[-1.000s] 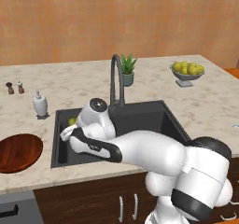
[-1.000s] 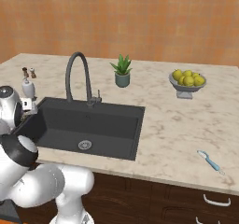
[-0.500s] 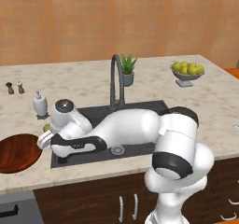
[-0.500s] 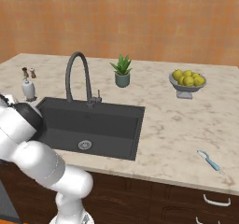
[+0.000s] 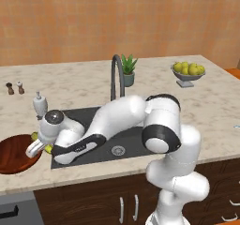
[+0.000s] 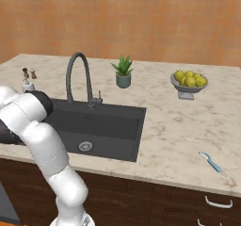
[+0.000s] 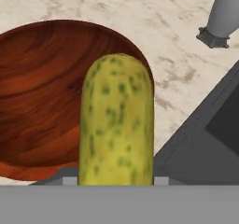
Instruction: Pick the cucumber from the sink and place it in the bowl. Then pick the bowl and place it in the microwave. Then close the microwave door and press the start button.
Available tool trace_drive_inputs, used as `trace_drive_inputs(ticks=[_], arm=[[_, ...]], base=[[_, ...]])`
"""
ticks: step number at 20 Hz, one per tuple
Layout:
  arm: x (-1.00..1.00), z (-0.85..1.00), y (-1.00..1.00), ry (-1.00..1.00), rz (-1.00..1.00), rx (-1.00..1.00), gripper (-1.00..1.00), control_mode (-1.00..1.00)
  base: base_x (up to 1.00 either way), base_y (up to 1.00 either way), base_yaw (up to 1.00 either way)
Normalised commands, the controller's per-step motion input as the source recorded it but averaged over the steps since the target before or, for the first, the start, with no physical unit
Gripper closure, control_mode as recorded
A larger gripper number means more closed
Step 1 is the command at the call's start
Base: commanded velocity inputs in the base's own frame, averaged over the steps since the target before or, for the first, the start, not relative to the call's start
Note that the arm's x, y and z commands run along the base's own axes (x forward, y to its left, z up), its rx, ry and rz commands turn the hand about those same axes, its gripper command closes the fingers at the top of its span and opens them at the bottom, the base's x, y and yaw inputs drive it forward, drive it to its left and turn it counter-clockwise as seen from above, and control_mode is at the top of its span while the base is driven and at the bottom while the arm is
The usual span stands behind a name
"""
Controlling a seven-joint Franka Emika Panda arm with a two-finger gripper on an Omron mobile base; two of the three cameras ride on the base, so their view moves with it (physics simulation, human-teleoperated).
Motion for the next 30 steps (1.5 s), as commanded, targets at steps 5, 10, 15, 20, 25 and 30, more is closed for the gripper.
trace_drive_inputs(ticks=[5, 10, 15, 20, 25, 30], arm=[[-0.05, 0.06, 0.42, 0.0, 0.0, -0.09, 1.0, -1.0], [0.07, 0.27, 0.35, 0.08, 0.0, -0.04, 1.0, -1.0], [0.19, -0.19, 0.52, 0.06, 0.0, -0.06, 1.0, -1.0], [0.43, 0.05, 0.46, 0.21, 0.0, -0.04, 1.0, -1.0], [0.13, -0.15, 0.56, 0.1, 0.0, -0.15, 1.0, -1.0], [0.0, -0.15, 0.44, -0.05, 0.0, -0.12, -1.0, -1.0]], base=[[0.0, 0.0, 0.0], [0.0, 0.0, 0.0], [0.0, 0.0, 0.0], [0.0, 0.0, 0.0], [0.0, 0.0, 0.0], [0.0, 0.0, 0.0]])
